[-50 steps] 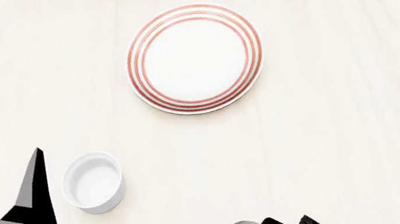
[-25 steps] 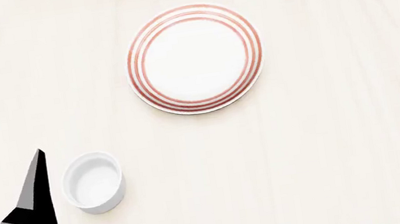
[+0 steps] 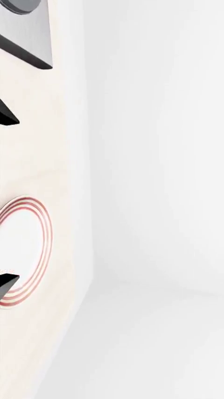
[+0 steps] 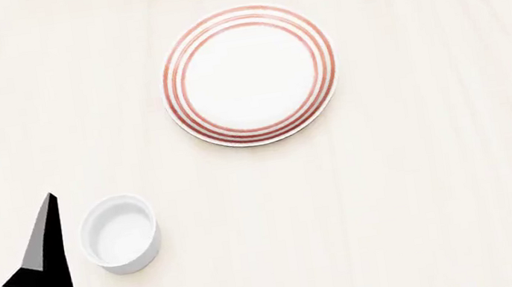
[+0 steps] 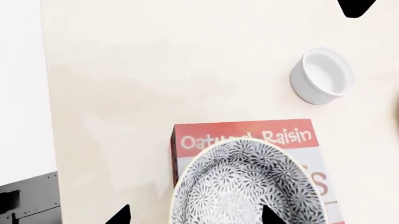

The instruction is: Pick the akita bowl on the cookies box and place it on the plate.

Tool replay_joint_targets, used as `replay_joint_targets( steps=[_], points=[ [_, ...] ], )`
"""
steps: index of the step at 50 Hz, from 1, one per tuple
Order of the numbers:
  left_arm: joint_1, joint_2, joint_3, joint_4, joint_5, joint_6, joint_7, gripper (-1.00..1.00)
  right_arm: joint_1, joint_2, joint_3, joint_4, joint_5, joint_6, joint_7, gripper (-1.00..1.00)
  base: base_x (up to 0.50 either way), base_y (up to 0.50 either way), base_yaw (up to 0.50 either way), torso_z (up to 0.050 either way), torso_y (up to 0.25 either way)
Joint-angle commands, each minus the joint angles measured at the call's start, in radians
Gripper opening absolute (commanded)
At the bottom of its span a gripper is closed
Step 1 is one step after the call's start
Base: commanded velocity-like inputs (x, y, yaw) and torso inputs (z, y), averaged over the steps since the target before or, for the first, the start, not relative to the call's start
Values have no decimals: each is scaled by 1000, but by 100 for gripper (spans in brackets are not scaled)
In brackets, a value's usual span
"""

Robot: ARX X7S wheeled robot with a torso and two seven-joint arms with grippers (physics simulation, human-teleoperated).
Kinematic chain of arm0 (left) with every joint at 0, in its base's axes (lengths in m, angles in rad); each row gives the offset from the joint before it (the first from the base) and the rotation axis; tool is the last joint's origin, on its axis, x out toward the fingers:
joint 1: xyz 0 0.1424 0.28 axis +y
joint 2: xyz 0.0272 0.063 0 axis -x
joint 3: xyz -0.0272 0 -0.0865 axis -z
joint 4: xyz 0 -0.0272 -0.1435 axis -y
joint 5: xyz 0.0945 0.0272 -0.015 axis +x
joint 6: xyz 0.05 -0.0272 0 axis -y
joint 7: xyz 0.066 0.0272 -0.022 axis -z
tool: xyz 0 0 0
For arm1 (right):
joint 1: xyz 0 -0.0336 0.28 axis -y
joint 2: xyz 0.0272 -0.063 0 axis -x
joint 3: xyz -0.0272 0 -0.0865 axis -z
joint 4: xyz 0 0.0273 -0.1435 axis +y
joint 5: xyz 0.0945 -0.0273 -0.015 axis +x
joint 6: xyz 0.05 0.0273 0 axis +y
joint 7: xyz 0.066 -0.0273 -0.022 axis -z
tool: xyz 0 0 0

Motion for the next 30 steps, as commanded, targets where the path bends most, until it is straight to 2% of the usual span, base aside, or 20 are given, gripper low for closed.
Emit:
replay_joint_targets(
  steps=[1, 22, 30],
  points=[
    [3, -2, 2, -1, 1, 5, -1, 100, -20, -7, -43, 43, -31, 42, -8, 100, 0, 0, 0, 0, 0],
    [3, -5, 6, -3, 1, 8, -3, 100, -14, -26, -96, 56, -75, 64, -50, 100, 0, 0, 0, 0, 0],
    [2, -6, 3, -8, -2, 11, -4, 100, -42, -30, -100, 53, -153, 86, -108, 100, 0, 0, 0, 0, 0]
  ],
)
